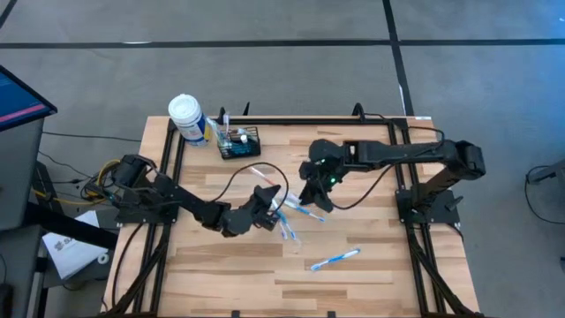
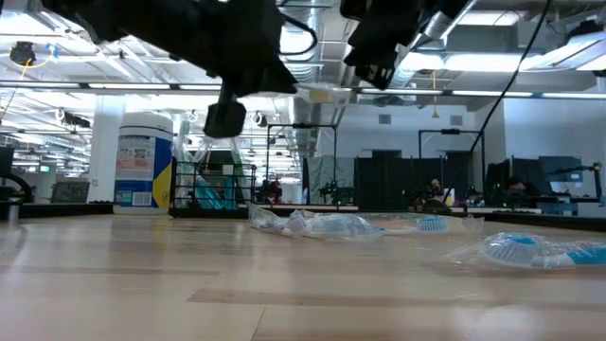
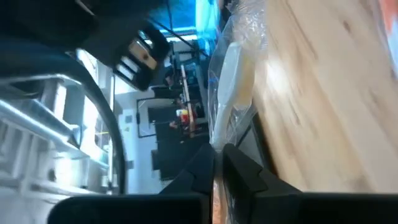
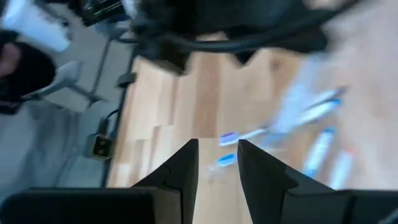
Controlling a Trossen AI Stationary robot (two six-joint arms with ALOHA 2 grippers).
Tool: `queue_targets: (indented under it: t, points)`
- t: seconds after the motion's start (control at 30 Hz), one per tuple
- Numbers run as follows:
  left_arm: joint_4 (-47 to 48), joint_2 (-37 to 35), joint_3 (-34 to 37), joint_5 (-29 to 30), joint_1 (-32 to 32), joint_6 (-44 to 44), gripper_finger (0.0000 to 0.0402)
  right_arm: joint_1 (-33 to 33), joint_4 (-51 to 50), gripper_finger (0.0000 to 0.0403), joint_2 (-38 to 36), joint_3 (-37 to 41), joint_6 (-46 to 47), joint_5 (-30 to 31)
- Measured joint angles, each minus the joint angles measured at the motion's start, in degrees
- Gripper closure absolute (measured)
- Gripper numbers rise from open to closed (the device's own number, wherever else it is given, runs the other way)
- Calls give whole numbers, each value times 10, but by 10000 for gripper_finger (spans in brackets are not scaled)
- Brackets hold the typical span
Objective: Pick & Place toothbrushing station
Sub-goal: Put the bottom orange toothbrush into the black wire organizer
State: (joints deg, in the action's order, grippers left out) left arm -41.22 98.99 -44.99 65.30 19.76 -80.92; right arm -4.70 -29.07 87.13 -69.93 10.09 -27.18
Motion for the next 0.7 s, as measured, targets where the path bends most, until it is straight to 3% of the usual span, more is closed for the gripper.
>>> queue_targets:
  t: [0.17, 0.37, 0.47, 0.7]
  points:
    - [3, -71, 19, -6, 0, 82, 395, 3, -26, 300, -20, 1, -3, 48]
    - [-1, -189, 51, -24, -23, 258, 395, 17, -23, 300, -17, 8, -17, 103]
    - [1, -251, 77, -66, -44, 353, 395, 21, -11, 300, -17, 18, -26, 114]
    - [-1, -343, 139, -223, -132, 548, 395, 36, 33, 300, -16, 53, -28, 123]
